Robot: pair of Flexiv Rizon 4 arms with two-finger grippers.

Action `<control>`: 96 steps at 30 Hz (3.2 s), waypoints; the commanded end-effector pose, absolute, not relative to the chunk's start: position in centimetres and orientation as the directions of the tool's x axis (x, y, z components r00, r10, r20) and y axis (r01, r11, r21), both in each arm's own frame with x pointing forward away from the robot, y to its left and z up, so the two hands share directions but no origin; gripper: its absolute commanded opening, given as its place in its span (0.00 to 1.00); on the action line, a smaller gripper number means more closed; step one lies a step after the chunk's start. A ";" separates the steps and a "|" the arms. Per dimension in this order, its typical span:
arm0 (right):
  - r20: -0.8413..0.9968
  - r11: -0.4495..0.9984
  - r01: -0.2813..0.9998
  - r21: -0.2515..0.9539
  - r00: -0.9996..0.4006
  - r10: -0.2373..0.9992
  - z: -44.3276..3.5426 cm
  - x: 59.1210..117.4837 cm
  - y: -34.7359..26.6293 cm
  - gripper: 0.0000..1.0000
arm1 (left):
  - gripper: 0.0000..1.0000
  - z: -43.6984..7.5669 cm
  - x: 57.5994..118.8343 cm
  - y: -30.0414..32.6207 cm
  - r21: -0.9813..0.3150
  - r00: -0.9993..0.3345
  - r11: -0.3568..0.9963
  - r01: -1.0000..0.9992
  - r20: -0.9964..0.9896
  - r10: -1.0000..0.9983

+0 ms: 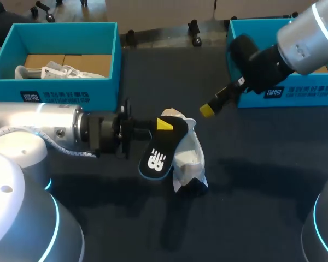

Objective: Take the shoe out of the shoebox, open the shoe tongue, remove and reinsert the insole, then place the shoe into the shoebox

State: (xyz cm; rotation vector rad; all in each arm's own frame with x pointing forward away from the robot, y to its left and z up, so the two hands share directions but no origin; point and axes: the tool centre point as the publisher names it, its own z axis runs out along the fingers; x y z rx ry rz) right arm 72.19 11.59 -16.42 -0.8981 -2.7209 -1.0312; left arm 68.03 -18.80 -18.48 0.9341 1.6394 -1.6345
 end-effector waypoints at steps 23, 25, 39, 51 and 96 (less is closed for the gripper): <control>-0.022 0.884 0.151 0.443 -0.984 0.179 -18.4 69.3 9.9 1.00 | 0.00 -20.9 66.9 -19.3 -0.592 -0.592 0.006 0.806 -0.805 0.018; -0.022 0.884 0.151 0.443 -0.984 0.179 -18.4 69.3 9.9 1.00 | 0.00 -21.1 66.9 -19.4 -0.595 -0.596 0.011 0.803 -0.803 0.015; -0.088 0.877 0.118 0.465 -0.980 0.179 -19.8 68.7 8.9 1.00 | 0.00 -22.8 66.4 -20.0 -0.628 -0.628 0.015 0.778 -0.778 0.000; -0.073 0.861 0.115 0.496 -0.982 0.173 -22.8 67.0 6.9 1.00 | 0.00 -23.7 66.8 -20.5 -0.659 -0.659 0.025 0.752 -0.752 -0.018; -0.138 0.897 -0.035 0.440 -0.990 0.029 -27.6 70.1 6.5 1.00 | 0.00 -24.0 66.8 -20.4 -0.654 -0.654 0.037 0.756 -0.757 -0.018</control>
